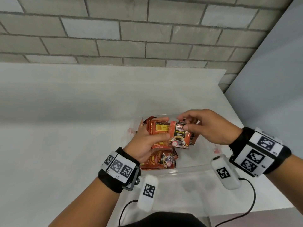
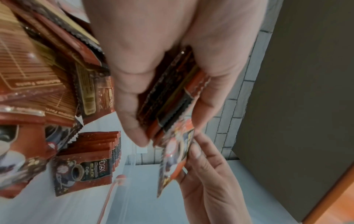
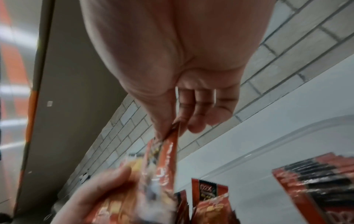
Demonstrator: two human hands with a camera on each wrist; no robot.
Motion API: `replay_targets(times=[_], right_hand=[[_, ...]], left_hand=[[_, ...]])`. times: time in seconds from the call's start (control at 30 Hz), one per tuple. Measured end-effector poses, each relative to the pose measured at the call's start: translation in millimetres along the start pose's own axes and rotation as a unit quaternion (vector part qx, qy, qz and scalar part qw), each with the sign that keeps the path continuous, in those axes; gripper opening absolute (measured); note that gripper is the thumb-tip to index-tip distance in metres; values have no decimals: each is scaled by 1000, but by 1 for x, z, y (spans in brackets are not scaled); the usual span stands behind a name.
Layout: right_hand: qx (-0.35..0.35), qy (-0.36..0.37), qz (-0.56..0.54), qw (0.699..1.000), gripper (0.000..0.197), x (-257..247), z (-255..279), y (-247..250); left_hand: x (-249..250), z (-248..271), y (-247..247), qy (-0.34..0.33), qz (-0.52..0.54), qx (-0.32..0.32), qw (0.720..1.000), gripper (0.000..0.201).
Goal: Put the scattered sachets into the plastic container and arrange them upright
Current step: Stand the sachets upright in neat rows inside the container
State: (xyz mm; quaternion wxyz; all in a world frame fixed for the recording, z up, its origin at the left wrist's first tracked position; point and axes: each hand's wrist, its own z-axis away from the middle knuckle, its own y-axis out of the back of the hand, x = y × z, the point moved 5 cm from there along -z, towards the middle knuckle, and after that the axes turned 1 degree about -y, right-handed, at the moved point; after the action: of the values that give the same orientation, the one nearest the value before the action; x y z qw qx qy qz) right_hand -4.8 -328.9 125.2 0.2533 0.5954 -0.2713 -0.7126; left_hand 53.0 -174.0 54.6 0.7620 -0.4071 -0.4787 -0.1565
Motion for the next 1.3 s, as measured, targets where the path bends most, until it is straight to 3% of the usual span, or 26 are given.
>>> replay_targets(times=[0.17, 0.37, 0.57, 0.87, 1.3], right_hand=[[5, -63, 176, 982, 9, 31, -2, 21], [-62, -161, 299, 939, 16, 72, -19, 3], [-93, -169, 366, 910, 6, 74, -28, -9], [-121, -152, 433, 880, 10, 70, -35, -18], [-126, -138, 489, 852, 11, 68, -37, -26]], left_hand=[[-2, 2, 14, 24, -19, 51, 998, 50], [-3, 2, 12, 33, -8, 41, 999, 48], [-2, 8, 14, 26, 2, 47, 999, 67], [-1, 8, 18, 26, 8, 57, 998, 57], [-4, 6, 18, 28, 7, 57, 998, 64]])
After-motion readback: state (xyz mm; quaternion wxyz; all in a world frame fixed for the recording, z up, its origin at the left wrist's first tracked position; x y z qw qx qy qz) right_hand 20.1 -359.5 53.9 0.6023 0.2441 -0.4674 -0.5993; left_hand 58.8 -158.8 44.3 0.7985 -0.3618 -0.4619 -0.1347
